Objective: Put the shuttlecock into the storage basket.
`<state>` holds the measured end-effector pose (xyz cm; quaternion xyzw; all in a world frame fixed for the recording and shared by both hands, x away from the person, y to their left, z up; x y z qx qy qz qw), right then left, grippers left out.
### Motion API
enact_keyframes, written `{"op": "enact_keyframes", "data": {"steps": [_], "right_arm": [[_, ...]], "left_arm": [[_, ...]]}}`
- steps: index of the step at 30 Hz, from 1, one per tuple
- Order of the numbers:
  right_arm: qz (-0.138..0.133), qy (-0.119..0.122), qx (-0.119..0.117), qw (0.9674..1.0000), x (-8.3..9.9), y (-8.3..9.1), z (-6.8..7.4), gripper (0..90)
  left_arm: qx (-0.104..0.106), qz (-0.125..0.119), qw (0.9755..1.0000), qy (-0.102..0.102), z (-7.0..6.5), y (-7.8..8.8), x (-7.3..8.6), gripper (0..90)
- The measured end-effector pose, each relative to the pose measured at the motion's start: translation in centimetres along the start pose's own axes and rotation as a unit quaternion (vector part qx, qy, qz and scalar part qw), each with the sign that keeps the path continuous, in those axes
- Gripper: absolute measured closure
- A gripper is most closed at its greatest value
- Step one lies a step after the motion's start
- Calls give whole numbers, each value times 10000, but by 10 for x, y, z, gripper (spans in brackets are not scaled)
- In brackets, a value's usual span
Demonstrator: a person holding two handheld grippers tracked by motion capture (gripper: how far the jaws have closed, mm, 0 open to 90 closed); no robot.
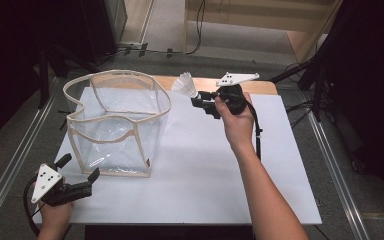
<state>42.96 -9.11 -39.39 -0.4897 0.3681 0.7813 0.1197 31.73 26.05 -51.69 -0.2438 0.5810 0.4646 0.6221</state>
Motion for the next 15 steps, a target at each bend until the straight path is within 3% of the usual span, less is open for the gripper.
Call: {"op": "enact_keyframes", "data": {"steps": [9, 15], "right_arm": [[-54, -5, 41, 10000, -5, -3, 7, 612], [-85, 3, -72, 9999, -7, -6, 13, 612]], "left_arm": [[4, 2, 10000, 1, 0, 0, 0, 0], [5, 1, 10000, 4, 0, 0, 0, 0]]}}
Point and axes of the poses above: each handheld gripper's, and its own axes: y roughly backward along the jaws, x roughly out of its underside, z roughly to its left, the point moved 10 cm from there along -y, roughly forward along the jaws, and after that the axes turned 10 degrees about -y, right-handed, at the moved point
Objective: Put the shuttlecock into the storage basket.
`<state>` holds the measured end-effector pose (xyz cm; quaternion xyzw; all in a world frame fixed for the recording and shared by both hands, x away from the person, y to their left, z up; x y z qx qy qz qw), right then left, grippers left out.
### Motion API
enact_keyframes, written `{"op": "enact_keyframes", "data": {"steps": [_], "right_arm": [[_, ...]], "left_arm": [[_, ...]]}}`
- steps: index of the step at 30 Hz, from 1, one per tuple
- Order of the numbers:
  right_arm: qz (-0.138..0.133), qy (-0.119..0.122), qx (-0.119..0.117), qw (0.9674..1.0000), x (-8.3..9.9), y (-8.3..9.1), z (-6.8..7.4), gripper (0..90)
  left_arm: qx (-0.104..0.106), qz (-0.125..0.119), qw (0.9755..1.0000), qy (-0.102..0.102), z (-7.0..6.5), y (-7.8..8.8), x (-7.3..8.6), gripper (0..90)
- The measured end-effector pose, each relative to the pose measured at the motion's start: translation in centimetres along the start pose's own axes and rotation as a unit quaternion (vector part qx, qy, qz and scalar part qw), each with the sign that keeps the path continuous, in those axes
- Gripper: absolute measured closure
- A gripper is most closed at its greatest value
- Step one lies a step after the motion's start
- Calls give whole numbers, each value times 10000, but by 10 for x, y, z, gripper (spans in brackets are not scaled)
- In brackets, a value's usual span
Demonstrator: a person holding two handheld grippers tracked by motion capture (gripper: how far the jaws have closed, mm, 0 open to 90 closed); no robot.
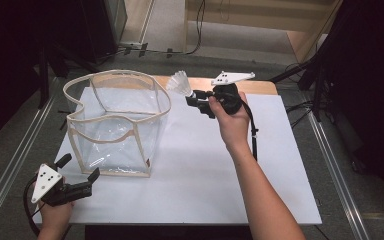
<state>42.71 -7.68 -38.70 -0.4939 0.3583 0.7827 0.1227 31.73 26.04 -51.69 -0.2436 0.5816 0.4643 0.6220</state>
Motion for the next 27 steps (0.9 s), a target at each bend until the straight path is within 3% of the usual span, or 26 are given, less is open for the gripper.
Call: {"op": "enact_keyframes", "data": {"steps": [27], "right_arm": [[-45, 84, -402, 9991, -11, -17, 37, 612]], "left_arm": [[8, 0, 10000, 7, 0, 0, 0, 0]]}}
Point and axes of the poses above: each handheld gripper's, and its own axes: y roughly backward along the jaws, x roughly out of its underside, z roughly to its left, the point moved 10 cm from there along -y, roughly forward along the jaws, and after that the axes turned 10 degrees about -y, right-handed, at the moved point
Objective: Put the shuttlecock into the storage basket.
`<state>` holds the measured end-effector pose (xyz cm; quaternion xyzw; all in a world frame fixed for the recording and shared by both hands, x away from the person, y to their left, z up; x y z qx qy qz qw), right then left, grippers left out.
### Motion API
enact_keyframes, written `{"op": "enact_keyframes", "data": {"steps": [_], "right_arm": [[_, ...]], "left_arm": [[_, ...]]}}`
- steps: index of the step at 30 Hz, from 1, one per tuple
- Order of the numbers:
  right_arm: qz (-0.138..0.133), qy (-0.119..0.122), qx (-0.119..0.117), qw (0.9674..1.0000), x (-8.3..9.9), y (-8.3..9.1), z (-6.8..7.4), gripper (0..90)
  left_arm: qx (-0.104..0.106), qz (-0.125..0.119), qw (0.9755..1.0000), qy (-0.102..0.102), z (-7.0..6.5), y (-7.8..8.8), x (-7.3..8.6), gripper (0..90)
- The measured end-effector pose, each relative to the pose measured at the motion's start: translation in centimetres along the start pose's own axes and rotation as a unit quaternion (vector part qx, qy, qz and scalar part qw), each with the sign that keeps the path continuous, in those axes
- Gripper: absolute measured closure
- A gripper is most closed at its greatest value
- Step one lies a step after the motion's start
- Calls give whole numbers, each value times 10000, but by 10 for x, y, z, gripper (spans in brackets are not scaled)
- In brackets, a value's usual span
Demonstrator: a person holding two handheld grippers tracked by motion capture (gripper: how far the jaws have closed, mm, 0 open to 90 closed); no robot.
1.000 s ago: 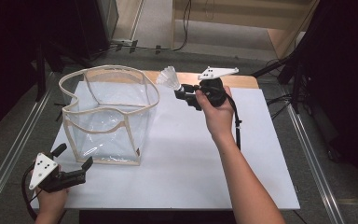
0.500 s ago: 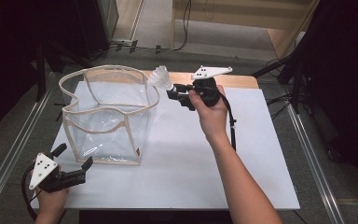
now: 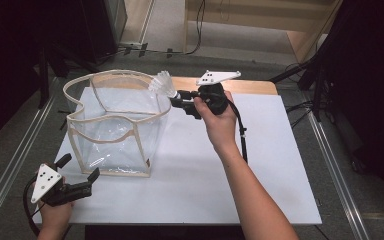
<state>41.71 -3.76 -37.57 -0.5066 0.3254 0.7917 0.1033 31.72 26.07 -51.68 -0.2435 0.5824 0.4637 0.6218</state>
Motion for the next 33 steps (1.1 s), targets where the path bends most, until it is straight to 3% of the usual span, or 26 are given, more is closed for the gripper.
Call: {"op": "enact_keyframes", "data": {"steps": [19, 29, 33], "right_arm": [[39, -34, -314, 9995, 0, -16, 19, 612], [81, -100, -314, 9994, 1, -25, 25, 604], [23, -158, -336, 9993, 0, -23, 24, 413]], "left_arm": [[3, -2, 10000, -1, 0, 0, 0, 0], [9, 0, 10000, 10, 0, 0, 0, 0], [6, -5, 10000, 10, 0, 0, 0, 0]]}}
Point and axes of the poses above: each handheld gripper's, and its own axes: y roughly backward along the jaws, x roughly out of its underside, z roughly to its left, the point moved 10 cm from there along -y, roughly forward along the jaws, and after that the axes turned 10 degrees about -y, right-handed, at the moved point
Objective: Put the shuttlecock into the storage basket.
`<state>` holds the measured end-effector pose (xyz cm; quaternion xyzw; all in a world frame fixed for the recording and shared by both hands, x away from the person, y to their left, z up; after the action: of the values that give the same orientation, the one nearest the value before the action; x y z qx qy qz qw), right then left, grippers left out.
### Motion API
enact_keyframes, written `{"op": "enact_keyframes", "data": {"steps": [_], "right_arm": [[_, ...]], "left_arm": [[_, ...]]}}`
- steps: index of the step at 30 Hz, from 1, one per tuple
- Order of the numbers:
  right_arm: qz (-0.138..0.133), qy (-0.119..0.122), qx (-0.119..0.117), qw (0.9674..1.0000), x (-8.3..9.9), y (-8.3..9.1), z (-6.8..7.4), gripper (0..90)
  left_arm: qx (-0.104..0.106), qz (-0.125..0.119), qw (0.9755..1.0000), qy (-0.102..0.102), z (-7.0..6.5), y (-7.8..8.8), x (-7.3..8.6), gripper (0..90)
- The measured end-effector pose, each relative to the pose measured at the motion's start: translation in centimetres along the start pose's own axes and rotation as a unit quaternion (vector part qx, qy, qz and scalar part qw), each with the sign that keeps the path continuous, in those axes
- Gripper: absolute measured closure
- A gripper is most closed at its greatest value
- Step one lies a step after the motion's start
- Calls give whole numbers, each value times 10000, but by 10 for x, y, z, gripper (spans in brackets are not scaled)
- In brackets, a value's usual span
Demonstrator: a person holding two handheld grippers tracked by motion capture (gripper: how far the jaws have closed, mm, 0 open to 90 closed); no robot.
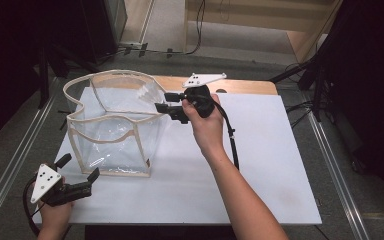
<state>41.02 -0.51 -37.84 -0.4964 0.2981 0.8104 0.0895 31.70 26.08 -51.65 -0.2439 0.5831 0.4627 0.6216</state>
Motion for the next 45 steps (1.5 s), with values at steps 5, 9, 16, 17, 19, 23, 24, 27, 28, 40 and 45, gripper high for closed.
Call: {"op": "enact_keyframes", "data": {"steps": [5, 9, 16, 17, 19, 23, 24, 27, 28, 40, 45], "right_arm": [[-89, 77, 95, 9999, -1, 6, -3, 253], [-108, 206, 273, 9994, 2, 11, -5, 100], [-87, 294, 382, 9988, 11, 16, -9, 0], [-79, 292, 373, 9988, 13, 17, -9, 0], [-83, 319, 393, 9987, 15, 19, -11, 0], [-86, 341, 430, 9985, 21, 24, -15, 0], [-79, 364, 441, 9983, 22, 26, -16, 0], [-96, 385, 467, 9981, 25, 30, -18, 0], [-104, 391, 479, 9980, 26, 31, -19, 0], [-133, 381, 659, 9970, 43, 47, -31, 0], [-134, 348, 717, 9967, 51, 53, -37, 0]], "left_arm": [[0, 2, 10000, -1, 0, 0, 0, 0], [-2, 3, 10000, -14, 0, 0, 0, 0], [-6, 14, 10000, -28, 0, 0, 0, 0], [-3, 6, 10000, -27, 0, 0, 0, 0], [-5, 6, 10000, -27, 0, 0, 0, 0], [-3, 10, 10000, -27, 0, 0, 0, 0], [-3, 11, 10000, -27, 0, 0, 0, 0], [1, 4, 10000, -26, 0, 0, 0, 0], [-4, 11, 10000, -26, 0, 0, 0, 0], [-5, 15, 10000, -27, 0, 0, 0, 0], [-8, 11, 10000, -28, 0, 0, 0, 0]]}}
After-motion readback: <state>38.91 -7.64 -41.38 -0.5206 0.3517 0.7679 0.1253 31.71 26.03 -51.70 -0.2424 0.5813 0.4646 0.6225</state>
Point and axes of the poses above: each handheld gripper's, and its own axes: y roughly backward along the jaws, x roughly out of its underside, z roughly to its left, the point moved 10 cm from there along -y, roughly forward along the jaws, and after that the axes turned 10 degrees about -y, right-handed, at the moved point
